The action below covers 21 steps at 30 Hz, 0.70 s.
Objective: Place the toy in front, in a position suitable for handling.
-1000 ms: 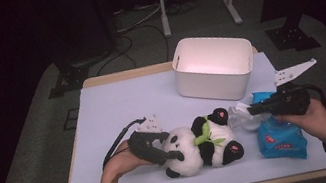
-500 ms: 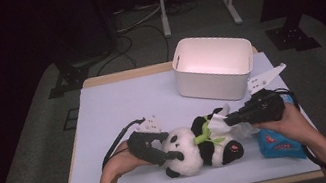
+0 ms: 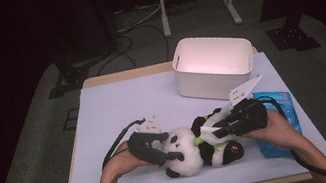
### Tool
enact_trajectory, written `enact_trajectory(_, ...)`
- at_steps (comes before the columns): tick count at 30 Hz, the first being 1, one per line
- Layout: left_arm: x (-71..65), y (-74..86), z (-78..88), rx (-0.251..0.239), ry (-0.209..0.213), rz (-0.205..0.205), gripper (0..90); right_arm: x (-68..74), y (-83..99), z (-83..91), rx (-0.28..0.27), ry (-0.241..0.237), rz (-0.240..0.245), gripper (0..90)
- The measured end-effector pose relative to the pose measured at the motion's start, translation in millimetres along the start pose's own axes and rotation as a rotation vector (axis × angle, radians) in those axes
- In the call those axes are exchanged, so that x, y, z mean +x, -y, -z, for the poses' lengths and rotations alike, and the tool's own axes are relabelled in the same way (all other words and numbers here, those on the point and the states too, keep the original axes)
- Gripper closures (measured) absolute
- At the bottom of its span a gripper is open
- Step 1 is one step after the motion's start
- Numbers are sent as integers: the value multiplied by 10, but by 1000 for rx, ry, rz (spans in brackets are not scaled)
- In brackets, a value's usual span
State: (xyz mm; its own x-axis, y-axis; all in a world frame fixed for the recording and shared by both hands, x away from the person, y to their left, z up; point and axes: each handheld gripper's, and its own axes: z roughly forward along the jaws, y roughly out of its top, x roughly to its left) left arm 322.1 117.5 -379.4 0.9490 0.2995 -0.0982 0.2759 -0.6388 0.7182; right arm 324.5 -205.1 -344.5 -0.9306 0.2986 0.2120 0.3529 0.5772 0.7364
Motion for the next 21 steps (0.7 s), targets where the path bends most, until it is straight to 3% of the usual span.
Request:
enact_trajectory(7, 5, 3, -4, -2, 0, 4, 264, -65, 139, 4, 33, 43, -20, 578)
enact_trajectory(16, 11, 17, -2, 2, 0, 6, 263, -142, 242, -9, 25, 26, -66, 554)
enact_trajectory(19, 9, 17, -5, 5, 2, 3, 263, -160, 251, -27, 35, 26, -74, 604)
enact_trajectory(21, 6, 16, -7, 8, 3, 1, 263, -156, 252, -43, 36, 27, -71, 687)
